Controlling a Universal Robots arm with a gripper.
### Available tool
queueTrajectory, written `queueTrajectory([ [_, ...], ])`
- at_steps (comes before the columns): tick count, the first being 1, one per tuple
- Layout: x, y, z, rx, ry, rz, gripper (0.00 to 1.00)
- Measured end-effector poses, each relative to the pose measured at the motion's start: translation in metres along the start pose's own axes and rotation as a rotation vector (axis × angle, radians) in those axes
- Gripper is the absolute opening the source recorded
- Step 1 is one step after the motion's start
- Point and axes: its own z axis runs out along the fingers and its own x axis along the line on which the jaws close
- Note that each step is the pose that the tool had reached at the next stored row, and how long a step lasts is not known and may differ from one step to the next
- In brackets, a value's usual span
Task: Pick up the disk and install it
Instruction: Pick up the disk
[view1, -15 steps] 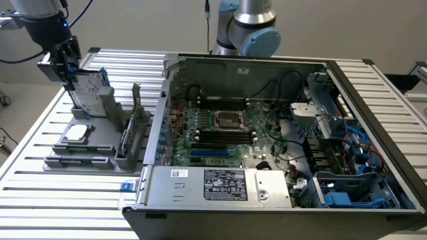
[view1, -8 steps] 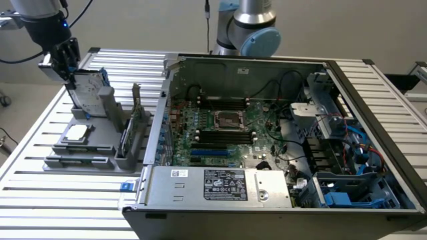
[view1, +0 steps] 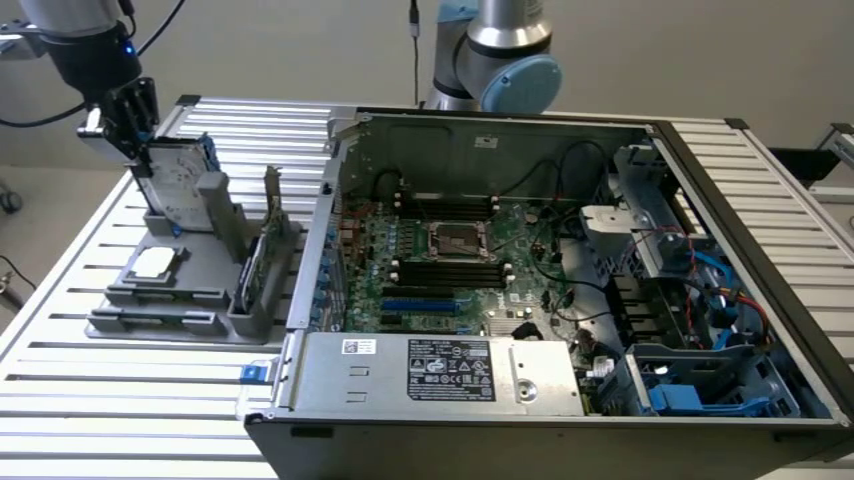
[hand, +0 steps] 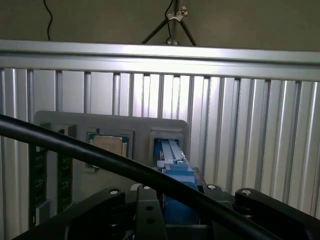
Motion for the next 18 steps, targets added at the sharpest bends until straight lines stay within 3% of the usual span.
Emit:
queueTrajectory([
  [18,0.0005,0.0018,0.0001,0.0003,0.0000,0.000,0.33],
])
